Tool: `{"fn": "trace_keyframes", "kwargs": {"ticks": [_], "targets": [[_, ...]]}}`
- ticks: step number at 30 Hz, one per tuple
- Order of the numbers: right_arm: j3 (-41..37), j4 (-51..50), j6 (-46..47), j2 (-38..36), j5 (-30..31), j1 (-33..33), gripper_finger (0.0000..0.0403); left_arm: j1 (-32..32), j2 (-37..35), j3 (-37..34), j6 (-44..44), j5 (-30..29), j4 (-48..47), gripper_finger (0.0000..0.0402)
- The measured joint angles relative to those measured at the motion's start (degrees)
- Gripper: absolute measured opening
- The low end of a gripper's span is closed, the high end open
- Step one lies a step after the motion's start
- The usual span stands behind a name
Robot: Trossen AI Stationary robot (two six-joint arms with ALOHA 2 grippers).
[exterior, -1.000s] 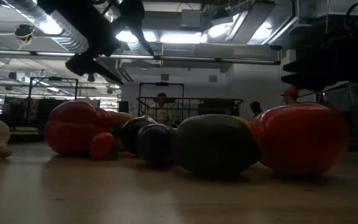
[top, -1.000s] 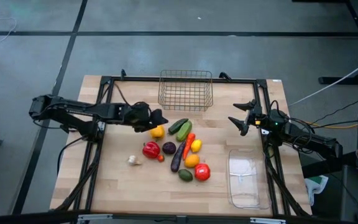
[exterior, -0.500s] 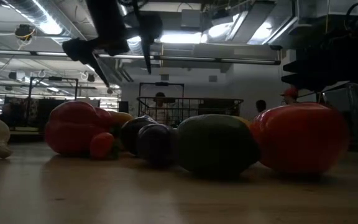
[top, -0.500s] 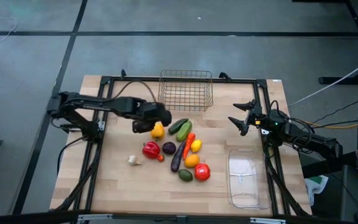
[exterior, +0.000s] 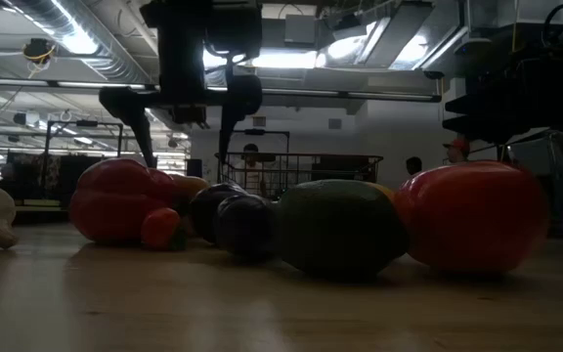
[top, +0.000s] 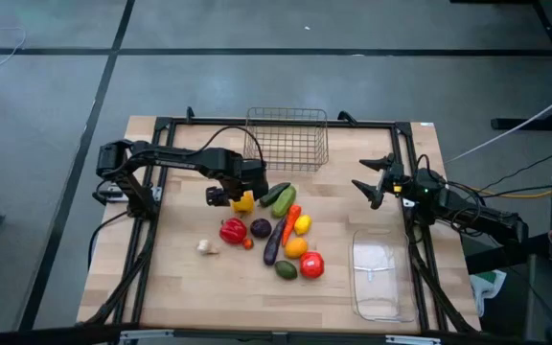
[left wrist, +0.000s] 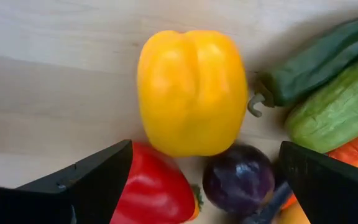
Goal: Sort produce into baskets
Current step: Put the yellow bell pepper into the wire basket
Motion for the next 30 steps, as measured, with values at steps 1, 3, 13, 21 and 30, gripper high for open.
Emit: {"fn": "trace_keyframes", "kwargs": {"ticks": [1,3,13,21,30], "targets": [[0.0,0.0,0.0,0.0,0.0,0.0,0.0370,0.0,0.3,0.0,0.2,0.0,0.2,0.0400],[0.0,0.0,0.0,0.0,0.0,0.0,0.0370,0.0,0.8,0.0,0.4,-0.1,0.5,0.0400],[0.0,0.0,0.0,0.0,0.1,0.0,0.0370,-0.1,3.5,-0.3,0.8,-1.3,1.4,0.0400],[0.0,0.0,0.0,0.0,0.2,0.0,0.0370,-0.1,7.3,-0.4,1.5,-3.2,2.0,0.0400],[0.0,0.0,0.0,0.0,0.2,0.0,0.0370,-0.1,8.2,-0.4,9.1,-3.9,2.1,0.0400]]}}
